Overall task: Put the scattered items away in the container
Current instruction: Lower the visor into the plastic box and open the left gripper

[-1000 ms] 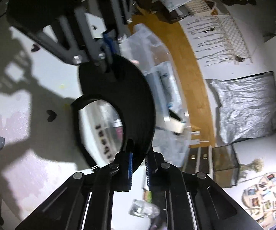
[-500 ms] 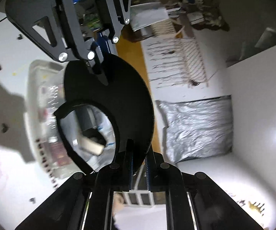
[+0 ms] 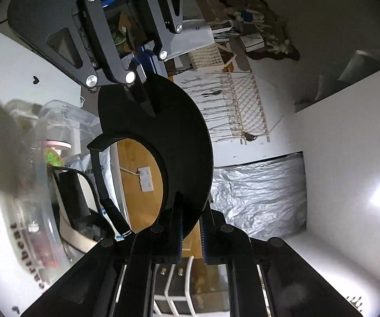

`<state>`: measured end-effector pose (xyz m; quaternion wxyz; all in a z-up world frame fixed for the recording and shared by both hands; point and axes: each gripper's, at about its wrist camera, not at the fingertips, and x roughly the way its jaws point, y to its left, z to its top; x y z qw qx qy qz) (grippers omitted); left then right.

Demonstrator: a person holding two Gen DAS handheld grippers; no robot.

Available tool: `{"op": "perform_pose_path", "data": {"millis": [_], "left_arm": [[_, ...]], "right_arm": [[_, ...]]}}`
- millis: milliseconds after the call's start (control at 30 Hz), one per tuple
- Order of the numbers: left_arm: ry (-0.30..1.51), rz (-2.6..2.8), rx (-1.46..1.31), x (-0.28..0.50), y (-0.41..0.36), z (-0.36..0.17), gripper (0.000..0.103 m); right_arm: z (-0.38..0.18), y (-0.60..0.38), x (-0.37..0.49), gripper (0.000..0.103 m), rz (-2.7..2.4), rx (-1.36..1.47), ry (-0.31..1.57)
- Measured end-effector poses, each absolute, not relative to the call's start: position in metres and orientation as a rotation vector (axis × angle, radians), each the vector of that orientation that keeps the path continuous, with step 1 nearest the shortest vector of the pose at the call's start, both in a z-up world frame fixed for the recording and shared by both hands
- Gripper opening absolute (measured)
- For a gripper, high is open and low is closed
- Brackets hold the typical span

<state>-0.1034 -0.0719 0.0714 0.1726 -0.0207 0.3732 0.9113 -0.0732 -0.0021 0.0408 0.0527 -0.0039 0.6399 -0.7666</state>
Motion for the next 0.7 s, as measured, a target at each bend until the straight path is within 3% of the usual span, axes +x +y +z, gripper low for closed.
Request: {"op": "perform_pose_path", "data": {"millis": [700], "left_arm": [[1.033, 2.497, -0.361, -0.222, -0.032, -0.033, 0.007]], "right_arm": [[-0.075, 0.022, -0.202, 0.01, -2.217, 0.125, 1.878]]}}
